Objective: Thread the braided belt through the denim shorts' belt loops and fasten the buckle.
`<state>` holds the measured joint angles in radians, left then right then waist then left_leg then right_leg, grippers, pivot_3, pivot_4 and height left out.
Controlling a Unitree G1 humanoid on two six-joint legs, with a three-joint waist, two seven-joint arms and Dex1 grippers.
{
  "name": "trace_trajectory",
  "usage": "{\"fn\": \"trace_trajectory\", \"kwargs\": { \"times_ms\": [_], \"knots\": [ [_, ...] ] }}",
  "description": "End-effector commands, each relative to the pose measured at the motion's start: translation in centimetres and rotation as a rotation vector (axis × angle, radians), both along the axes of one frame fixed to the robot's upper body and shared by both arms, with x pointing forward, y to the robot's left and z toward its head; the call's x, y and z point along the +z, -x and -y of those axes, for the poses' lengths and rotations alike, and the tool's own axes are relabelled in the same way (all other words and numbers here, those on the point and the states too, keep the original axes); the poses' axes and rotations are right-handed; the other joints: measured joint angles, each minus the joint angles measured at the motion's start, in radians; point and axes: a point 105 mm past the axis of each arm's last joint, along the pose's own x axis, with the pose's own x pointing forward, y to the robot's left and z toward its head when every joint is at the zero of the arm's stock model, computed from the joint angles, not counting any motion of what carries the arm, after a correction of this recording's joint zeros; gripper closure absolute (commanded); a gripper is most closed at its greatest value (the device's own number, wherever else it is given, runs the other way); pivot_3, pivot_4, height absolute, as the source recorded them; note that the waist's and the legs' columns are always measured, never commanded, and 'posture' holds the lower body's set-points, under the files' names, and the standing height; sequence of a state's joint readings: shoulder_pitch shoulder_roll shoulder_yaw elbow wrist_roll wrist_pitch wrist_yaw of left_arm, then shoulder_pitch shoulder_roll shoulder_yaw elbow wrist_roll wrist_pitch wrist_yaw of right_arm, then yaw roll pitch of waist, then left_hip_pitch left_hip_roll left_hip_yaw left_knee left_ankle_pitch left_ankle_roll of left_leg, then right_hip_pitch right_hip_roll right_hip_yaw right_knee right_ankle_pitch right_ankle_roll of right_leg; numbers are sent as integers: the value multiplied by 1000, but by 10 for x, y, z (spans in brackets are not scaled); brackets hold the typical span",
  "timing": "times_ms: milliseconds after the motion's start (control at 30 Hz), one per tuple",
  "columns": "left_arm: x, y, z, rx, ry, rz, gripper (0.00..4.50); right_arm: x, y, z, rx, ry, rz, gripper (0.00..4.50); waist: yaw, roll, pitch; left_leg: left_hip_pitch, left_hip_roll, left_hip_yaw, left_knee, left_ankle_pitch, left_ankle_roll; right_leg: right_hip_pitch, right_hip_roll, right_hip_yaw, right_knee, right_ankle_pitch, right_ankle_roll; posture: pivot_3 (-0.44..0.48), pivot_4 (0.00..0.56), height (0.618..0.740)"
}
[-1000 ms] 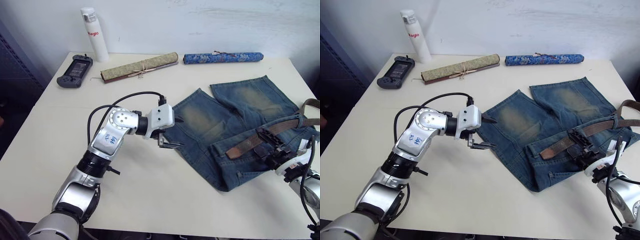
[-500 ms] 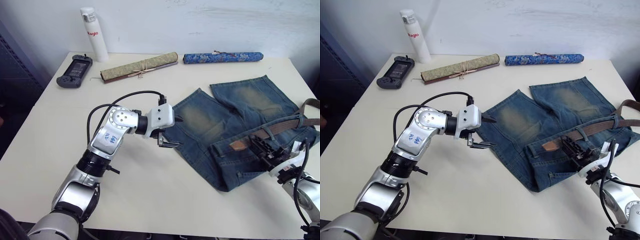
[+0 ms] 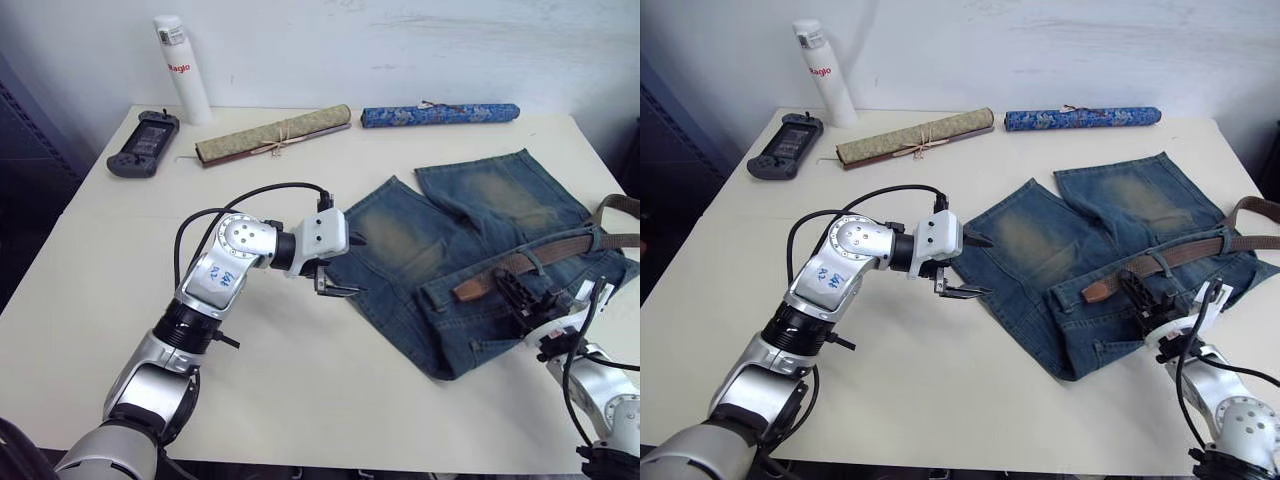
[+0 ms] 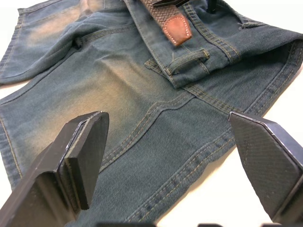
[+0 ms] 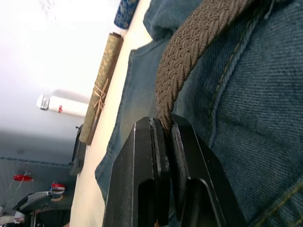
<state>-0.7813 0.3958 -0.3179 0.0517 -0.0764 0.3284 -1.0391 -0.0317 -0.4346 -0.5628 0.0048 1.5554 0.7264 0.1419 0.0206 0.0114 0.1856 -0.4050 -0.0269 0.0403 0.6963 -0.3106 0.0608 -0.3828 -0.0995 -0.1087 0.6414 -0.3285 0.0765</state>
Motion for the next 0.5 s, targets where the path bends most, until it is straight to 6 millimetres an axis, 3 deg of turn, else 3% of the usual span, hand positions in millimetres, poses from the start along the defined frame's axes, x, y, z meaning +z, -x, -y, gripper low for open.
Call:
{"fn": "trace_trajectory", "kwargs": {
  "times_ms": [33,333,500],
  "knots": [
    [15,7,2,-12,37,18,0,-6,-9,-14,-11,-42,18,4463,-7,0,0,0,0,0,0,0,0,0,0,0,0,0,0,0,150,686],
    [13,8,-1,16,33,3,0,-20,-11,-47,43,-74,-8,4463,-23,0,0,2,0,0,-5,1,-2,-1,0,0,0,0,-1,0,150,686],
    [13,8,-2,20,30,4,0,2,-12,-43,19,-207,41,4463,-25,-1,-1,3,0,0,-6,2,-4,-1,0,1,0,-1,-1,0,150,686]
  ]
}}
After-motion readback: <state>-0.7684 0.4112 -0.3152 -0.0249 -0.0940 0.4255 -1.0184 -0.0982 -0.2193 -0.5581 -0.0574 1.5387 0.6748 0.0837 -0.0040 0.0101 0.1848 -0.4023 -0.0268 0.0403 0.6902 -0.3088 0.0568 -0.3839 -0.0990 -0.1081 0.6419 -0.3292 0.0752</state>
